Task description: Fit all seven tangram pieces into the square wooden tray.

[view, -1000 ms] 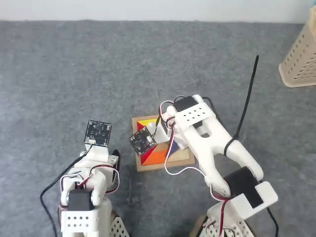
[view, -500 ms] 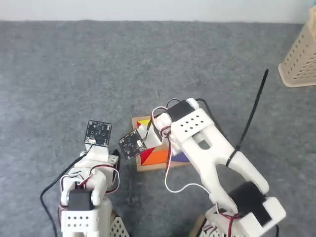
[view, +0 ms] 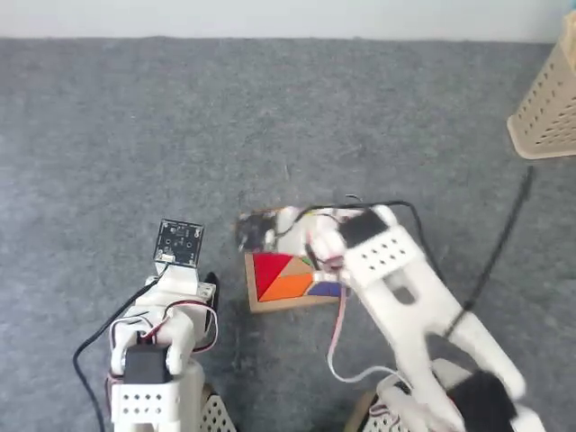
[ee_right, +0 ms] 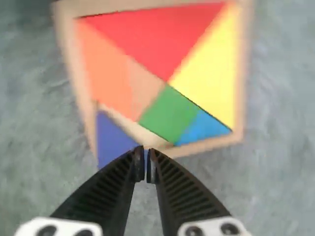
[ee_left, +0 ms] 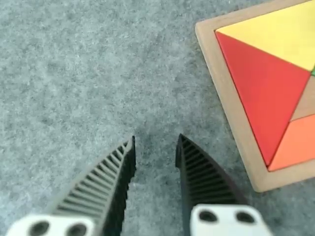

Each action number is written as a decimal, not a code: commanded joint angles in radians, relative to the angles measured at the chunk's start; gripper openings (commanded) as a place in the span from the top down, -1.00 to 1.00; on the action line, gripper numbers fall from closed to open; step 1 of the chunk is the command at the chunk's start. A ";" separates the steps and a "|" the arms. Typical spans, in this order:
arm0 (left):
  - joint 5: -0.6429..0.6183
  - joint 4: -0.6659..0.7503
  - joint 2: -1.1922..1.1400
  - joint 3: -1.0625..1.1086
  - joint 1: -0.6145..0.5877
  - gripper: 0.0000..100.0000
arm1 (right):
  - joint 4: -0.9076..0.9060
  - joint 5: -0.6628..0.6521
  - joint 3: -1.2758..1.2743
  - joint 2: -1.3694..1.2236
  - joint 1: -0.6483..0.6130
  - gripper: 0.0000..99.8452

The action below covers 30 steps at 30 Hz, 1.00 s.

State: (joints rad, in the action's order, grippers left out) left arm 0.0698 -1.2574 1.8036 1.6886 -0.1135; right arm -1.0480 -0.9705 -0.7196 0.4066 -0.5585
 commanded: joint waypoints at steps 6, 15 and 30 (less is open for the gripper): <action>-0.008 -0.005 0.015 -0.004 0.000 0.73 | 0.392 0.295 -0.361 0.180 0.065 0.99; -0.008 -0.005 0.015 -0.004 0.000 0.73 | 0.364 0.298 -0.393 0.177 0.064 0.99; -0.008 -0.005 0.015 -0.004 0.000 0.73 | 0.372 0.298 -0.439 0.179 0.062 0.99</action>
State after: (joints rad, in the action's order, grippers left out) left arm 0.0698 -1.2574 1.8036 1.6886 -0.1135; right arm -0.6874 -0.6836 -1.1600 0.5554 -0.5079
